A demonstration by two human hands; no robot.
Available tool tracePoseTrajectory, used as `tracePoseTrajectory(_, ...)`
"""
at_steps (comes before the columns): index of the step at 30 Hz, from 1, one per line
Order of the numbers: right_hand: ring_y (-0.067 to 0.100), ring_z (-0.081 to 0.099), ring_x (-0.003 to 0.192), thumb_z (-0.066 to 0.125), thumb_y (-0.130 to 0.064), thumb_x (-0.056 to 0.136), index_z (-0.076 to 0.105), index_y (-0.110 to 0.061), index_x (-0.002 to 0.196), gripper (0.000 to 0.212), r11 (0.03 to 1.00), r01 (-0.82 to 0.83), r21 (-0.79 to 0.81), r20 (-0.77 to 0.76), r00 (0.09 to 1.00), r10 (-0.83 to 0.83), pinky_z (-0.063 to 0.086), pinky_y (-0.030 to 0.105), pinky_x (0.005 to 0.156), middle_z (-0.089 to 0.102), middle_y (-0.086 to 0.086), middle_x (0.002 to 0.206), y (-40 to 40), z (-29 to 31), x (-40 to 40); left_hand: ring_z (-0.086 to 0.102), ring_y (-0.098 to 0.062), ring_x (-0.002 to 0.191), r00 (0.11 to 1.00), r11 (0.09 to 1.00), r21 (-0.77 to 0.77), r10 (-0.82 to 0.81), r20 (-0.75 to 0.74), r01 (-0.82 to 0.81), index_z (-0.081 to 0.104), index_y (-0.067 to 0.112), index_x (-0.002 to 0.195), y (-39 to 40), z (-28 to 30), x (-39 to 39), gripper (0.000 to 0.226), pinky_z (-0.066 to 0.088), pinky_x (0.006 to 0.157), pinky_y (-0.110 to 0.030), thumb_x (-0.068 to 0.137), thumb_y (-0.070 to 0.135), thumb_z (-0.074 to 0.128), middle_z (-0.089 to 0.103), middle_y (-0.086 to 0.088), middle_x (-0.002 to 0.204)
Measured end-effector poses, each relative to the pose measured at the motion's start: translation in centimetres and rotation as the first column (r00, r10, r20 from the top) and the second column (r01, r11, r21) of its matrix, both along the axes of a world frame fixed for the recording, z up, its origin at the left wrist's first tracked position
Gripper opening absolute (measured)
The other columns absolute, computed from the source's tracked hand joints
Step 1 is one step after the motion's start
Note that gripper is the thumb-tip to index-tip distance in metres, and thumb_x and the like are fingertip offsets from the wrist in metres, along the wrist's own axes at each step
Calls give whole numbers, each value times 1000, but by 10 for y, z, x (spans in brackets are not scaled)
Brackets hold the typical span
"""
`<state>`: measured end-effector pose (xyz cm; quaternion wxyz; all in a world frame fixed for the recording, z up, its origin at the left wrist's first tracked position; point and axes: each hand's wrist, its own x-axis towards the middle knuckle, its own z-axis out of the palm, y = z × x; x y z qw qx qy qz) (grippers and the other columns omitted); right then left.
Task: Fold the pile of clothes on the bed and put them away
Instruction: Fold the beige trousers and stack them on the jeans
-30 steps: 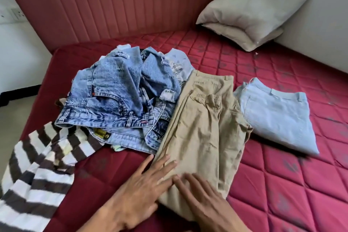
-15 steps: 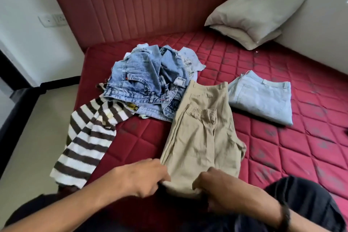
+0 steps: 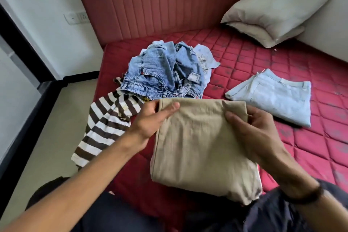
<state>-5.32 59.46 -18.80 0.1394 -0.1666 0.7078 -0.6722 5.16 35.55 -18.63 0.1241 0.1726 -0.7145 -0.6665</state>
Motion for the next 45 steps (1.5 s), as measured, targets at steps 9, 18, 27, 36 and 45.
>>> tracePoseTrajectory(9, 45, 67, 90, 46, -32, 107, 44, -28, 112, 6, 717, 398, 572, -440, 887, -142, 37, 42, 65, 72, 17, 103, -56, -154, -101, 65, -42, 84, 987, 656, -750, 155, 30, -80, 54, 12, 106, -14, -159, -153, 29, 45, 68, -44, 106, 39, 48, 69, -17, 90)
tracePoseTrajectory(18, 46, 67, 84, 40, -33, 109, 48, -15, 123, 24, 587, 475, 656, -492, 858, -146, 34, 43, 64, 72, 14, 103, -68, -224, -119, 70, -38, 76, 954, 497, -842, 294, -62, -208, 57, 21, 100, -14, -211, -173, 32, 44, 56, -38, 104, 52, 50, 74, -3, 82)
tracePoseTrajectory(27, 36, 27, 150, 32, -56, 105, 23, -26, 162, 65, 652, 378, 657, -497, 868, -3, 31, 61, 116, 25, 11, 168, -61, -144, -37, 43, -41, 142, 975, 369, -929, 193, 108, 30, 36, 16, 157, 45, -157, -98, 66, 38, 111, -58, 93, 37, 36, 46, -15, 156)
tracePoseTrajectory(36, 30, -2, 160, 19, -55, 106, 10, -37, 164, 62, 467, 233, 853, -389, 881, 271, 5, 66, 123, 0, 4, 174, -49, -223, 20, 24, -29, 156, 948, 309, -945, 252, 193, 110, 42, 31, 156, 63, -219, -32, 55, 27, 118, -60, 103, 45, 34, 30, -3, 168)
tracePoseTrajectory(45, 28, -11, 160, 12, -65, 103, 8, -38, 164, 67, 463, 126, 877, -282, 916, 286, -2, 63, 125, -5, 1, 174, -46, -195, 18, 57, -39, 125, 702, 816, -576, 389, 596, 37, 34, 9, 157, 36, -160, -47, 120, 47, 100, -42, 71, 88, 62, 57, -22, 138)
